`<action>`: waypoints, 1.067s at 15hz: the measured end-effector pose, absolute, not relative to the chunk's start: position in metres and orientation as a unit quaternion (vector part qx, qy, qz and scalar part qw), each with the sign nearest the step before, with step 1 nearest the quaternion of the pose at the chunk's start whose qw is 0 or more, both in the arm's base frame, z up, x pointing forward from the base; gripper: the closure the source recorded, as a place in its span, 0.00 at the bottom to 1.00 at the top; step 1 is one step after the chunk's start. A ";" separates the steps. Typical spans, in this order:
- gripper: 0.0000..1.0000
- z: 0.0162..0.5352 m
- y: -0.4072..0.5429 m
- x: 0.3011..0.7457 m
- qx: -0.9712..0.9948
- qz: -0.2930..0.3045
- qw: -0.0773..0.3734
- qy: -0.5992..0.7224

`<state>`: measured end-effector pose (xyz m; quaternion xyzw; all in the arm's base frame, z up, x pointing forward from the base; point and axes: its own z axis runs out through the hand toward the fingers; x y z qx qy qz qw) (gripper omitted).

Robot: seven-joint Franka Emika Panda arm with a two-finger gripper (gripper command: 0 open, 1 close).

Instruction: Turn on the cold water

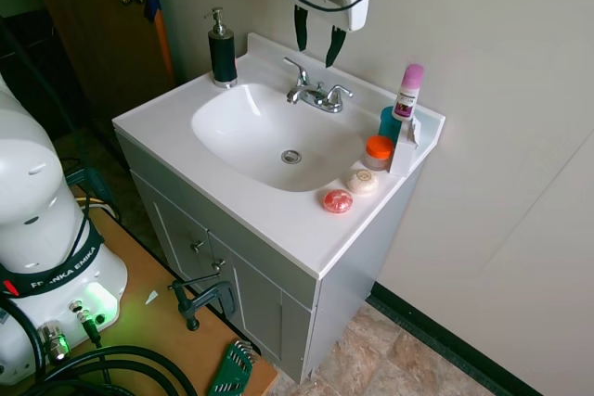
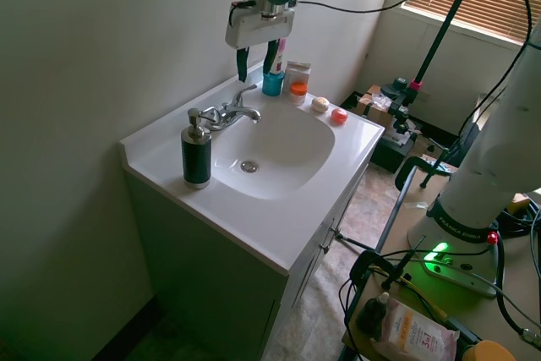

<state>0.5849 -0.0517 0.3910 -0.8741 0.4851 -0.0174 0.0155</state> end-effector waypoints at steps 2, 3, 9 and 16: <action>0.00 0.384 -0.060 0.598 -0.869 -0.018 0.011 0.495; 0.00 0.380 -0.064 0.604 -0.866 -0.016 0.008 0.500; 0.00 0.368 -0.090 0.619 -0.855 -0.014 -0.005 0.518; 0.00 0.367 -0.096 0.633 -0.855 -0.011 -0.011 0.519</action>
